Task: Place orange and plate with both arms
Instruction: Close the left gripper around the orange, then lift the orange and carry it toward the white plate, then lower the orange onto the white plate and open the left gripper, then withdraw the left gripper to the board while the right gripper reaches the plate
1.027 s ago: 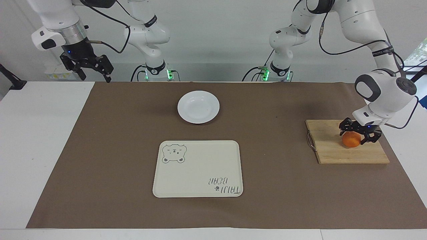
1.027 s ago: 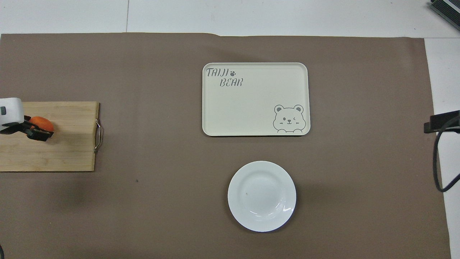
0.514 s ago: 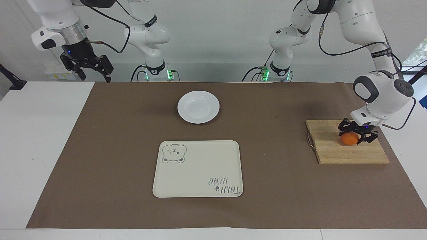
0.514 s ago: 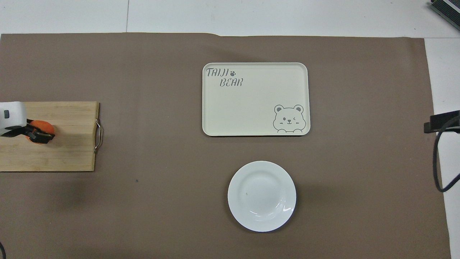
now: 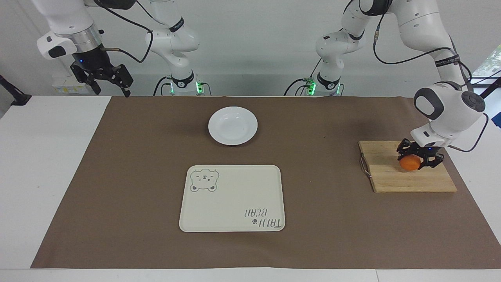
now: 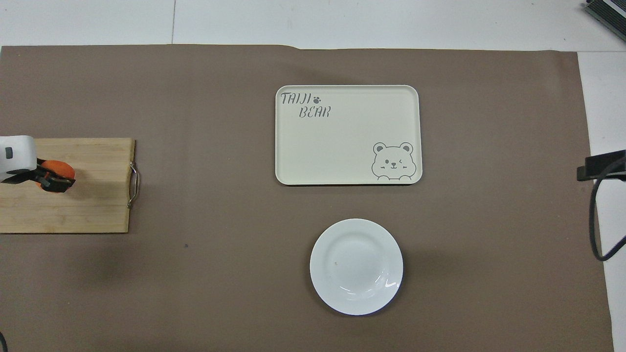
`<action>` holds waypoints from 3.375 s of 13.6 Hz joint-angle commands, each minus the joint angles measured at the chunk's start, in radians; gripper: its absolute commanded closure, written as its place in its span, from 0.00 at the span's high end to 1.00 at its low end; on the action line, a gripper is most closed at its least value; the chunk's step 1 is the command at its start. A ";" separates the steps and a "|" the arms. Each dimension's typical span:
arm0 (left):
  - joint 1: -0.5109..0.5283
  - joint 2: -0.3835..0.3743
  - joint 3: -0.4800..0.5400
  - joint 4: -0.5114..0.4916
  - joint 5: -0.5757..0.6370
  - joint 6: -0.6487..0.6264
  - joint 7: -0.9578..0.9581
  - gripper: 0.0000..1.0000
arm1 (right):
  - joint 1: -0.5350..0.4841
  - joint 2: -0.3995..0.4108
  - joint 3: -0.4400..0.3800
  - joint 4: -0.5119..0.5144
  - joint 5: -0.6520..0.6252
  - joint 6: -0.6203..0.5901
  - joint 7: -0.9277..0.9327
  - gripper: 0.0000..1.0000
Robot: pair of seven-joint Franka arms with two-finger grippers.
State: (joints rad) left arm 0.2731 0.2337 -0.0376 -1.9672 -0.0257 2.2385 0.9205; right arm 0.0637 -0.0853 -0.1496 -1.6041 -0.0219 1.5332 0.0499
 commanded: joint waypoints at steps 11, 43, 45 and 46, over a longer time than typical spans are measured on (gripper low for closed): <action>-0.638 -0.113 0.007 -0.025 -0.002 -0.090 -0.864 0.00 | -0.008 -0.013 -0.010 -0.005 -0.001 -0.027 -0.013 1.00; -0.702 -0.140 -0.016 -0.024 0.001 -0.086 -1.091 1.00 | 0.067 -0.051 -0.001 -0.322 0.255 0.131 -0.096 1.00; -0.593 -0.166 -0.016 -0.012 0.003 -0.086 -0.938 1.00 | 0.071 -0.053 -0.001 -0.419 0.311 0.195 -0.165 1.00; -0.548 -0.184 -0.015 -0.007 0.003 -0.092 -0.875 1.00 | 0.074 -0.053 -0.001 -0.468 0.350 0.231 -0.206 1.00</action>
State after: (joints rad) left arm -0.3500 0.1027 -0.0375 -1.9667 -0.0420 2.1665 -0.0493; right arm 0.1420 -0.1054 -0.1494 -1.9568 0.2612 1.6924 -0.0736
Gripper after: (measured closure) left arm 0.000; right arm 0.000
